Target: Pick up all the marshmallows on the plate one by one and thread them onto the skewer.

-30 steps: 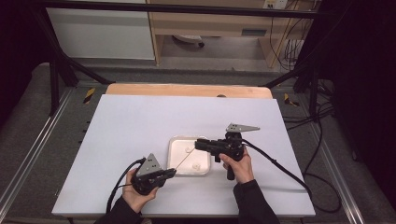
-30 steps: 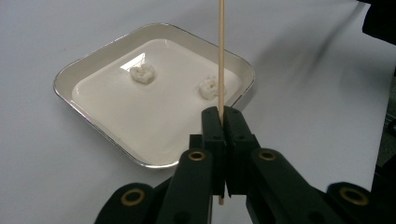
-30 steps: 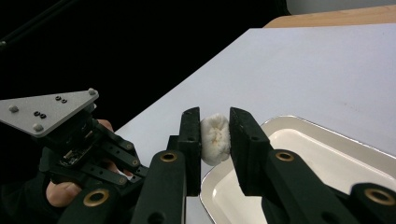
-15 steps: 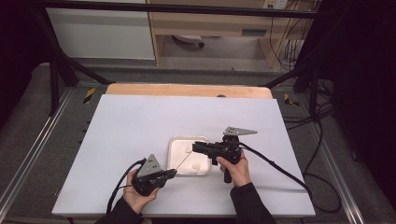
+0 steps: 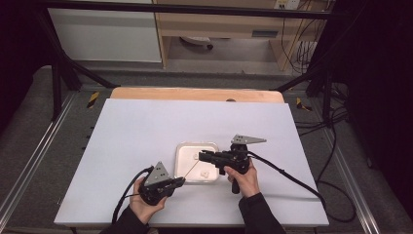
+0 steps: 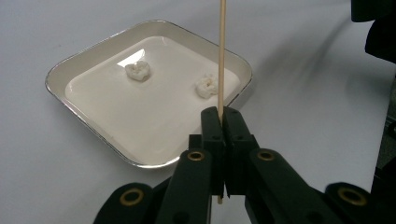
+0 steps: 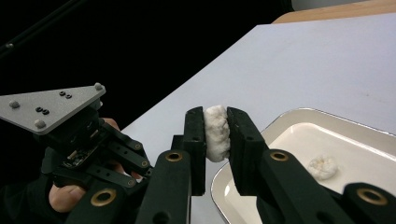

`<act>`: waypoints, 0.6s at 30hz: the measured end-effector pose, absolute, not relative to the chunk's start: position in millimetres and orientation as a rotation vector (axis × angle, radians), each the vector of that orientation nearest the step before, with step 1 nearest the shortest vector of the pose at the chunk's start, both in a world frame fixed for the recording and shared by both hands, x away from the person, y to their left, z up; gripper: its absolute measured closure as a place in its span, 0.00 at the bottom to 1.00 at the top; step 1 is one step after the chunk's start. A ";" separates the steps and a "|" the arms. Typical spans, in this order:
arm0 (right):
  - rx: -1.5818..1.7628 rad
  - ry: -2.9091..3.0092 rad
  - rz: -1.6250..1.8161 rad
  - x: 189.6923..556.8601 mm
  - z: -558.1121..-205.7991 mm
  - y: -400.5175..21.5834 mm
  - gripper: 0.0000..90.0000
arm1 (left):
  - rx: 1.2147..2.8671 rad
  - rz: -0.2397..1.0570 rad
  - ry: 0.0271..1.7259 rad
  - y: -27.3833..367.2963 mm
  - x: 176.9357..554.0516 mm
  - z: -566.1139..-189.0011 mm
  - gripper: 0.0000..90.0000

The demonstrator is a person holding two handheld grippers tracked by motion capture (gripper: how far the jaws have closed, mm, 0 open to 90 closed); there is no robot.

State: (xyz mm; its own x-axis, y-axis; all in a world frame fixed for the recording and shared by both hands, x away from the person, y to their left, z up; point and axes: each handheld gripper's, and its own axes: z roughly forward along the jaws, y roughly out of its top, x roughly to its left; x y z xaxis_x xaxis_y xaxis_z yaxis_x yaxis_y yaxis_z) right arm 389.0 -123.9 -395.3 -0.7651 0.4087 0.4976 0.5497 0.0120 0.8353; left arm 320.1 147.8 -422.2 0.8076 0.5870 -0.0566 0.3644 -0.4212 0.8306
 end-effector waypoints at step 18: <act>-1.001 -2.155 -1.824 385.3 -404.4 -117.2 0.88 | 2.033 0.291 0.704 142.9 319.6 -420.5 0.99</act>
State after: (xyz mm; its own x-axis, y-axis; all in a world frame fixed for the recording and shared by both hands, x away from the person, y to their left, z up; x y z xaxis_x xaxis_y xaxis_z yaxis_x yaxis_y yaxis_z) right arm 385.3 -117.2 -404.4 -0.7672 0.3896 0.5095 0.5670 0.0405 0.8227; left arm 319.6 142.9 -420.5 0.8075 0.5855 -0.0713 0.3646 -0.4005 0.8406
